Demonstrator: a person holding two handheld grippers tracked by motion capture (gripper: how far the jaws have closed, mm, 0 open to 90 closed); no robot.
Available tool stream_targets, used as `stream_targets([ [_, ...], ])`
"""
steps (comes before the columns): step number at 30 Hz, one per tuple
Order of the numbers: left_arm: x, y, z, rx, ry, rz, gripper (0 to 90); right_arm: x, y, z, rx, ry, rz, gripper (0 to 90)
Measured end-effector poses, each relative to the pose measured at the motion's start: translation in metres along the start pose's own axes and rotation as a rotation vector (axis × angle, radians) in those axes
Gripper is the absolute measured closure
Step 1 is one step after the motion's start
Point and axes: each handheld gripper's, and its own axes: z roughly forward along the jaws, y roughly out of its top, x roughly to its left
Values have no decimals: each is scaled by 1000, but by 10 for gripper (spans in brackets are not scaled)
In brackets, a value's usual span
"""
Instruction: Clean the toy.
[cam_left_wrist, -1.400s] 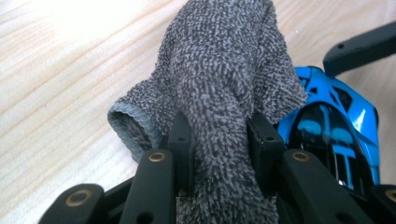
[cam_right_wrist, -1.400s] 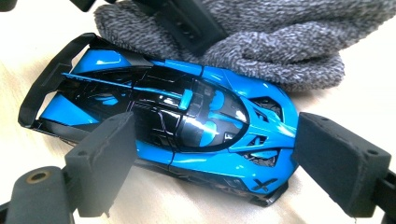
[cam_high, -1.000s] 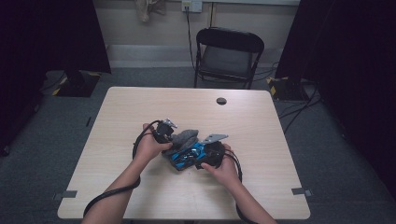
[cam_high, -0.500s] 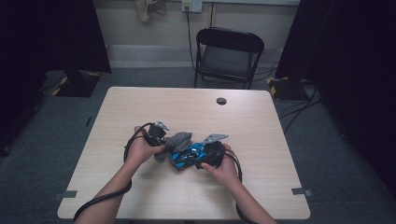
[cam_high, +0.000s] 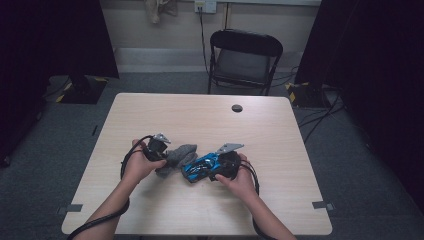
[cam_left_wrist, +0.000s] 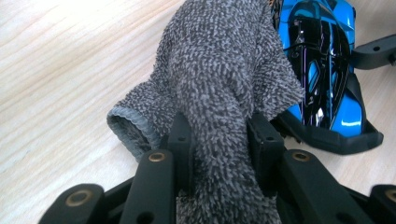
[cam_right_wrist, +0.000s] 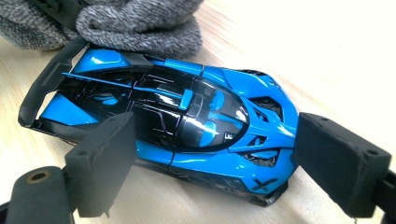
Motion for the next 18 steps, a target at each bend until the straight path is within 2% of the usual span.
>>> stream_targets([
  [18,0,-25,-17,-3,-21,-10,677,0,0,0,1,0,3,129],
])
